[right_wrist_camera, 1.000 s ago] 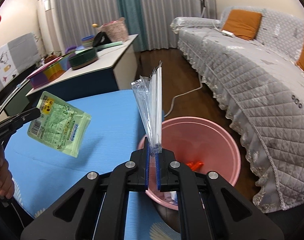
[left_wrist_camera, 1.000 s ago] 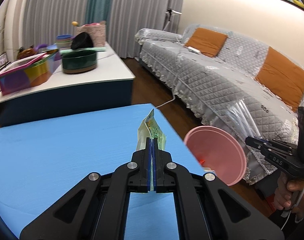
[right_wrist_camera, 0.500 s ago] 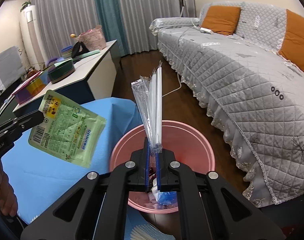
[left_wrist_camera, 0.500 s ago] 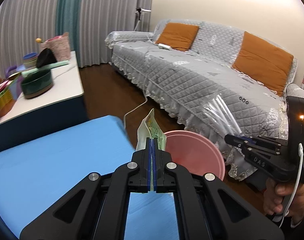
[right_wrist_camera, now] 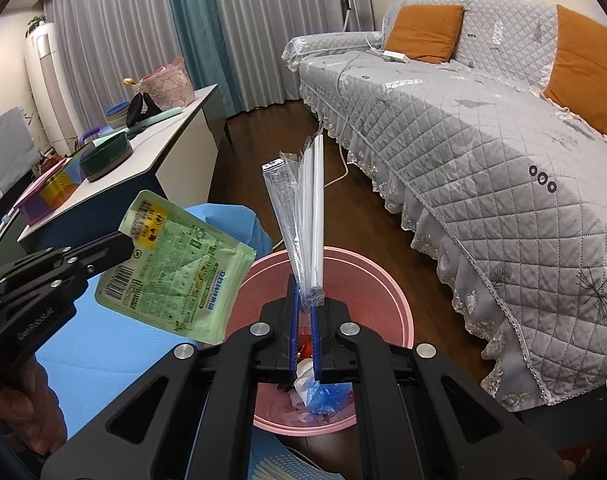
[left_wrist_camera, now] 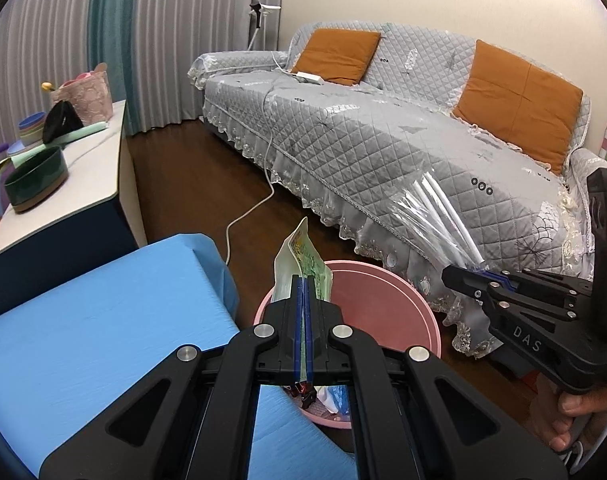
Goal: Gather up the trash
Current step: 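Open both tools over the pink bin to drop the wrapper and straws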
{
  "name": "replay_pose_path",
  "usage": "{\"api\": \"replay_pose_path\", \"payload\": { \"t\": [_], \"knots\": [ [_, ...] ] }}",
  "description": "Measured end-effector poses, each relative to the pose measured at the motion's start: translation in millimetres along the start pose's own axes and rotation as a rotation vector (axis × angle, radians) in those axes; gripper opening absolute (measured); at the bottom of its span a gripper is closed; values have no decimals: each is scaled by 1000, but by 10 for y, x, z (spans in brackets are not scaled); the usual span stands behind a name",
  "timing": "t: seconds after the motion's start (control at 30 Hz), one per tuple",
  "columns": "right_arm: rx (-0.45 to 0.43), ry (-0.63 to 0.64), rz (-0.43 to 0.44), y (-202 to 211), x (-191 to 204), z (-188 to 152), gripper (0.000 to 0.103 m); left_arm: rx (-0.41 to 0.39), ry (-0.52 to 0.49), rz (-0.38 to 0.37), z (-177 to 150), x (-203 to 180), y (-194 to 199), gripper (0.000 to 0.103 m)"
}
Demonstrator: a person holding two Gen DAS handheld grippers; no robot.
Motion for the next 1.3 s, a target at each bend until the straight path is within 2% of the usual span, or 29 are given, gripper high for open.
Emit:
{"api": "replay_pose_path", "payload": {
  "t": [0.1,0.13,0.17,0.2,0.23,0.43,0.57,0.63,0.67,0.8,0.83,0.9,0.97,1.1,1.3],
  "knots": [
    [17,1,-6,-41,-14,-8,15,29,-2,2,-3,-33,-88,3],
    [22,1,-12,-54,-15,-15,31,35,4,-2,-5,-34,-104,7],
    [21,0,-22,-59,-19,-21,52,38,7,-4,-8,-32,-107,16],
    [18,-1,-33,-55,-23,-23,59,35,10,0,-17,-25,-101,20],
    [13,-2,-37,-46,-25,-20,61,35,10,4,-21,-23,-99,26],
    [9,-5,-44,-38,-10,-2,61,37,23,22,-87,71,-31,29],
    [14,-8,-50,-28,47,-4,62,31,49,39,-121,193,78,49],
    [17,-10,-50,-15,79,-16,62,24,62,53,-150,267,163,55],
    [18,-9,-54,-6,89,-18,64,21,70,59,-161,298,202,60],
    [4,-7,-58,106,179,-29,71,5,113,81,-230,475,440,69],
    [-2,-1,-60,144,221,-31,75,-2,122,90,-252,524,518,75],
    [-19,11,-62,237,322,-40,81,-22,139,112,-285,612,665,77],
    [-40,22,-61,341,440,-63,89,-31,158,132,-325,695,796,84],
    [-66,44,-47,521,696,-170,97,-57,203,191,-467,885,1107,87],
    [-97,103,-30,759,1117,-376,98,-94,244,307,-711,1051,1522,92]
  ]
}}
Point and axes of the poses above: each gripper's, at about its wrist camera, not at the fingertips, and y roughly against the way its jaws point, x to its left, z to its top, the point moved 4 cm from there along -y, roughly the way its jaws point, and after that the axes turned 1 degree about -y, right-handed, at the moved point
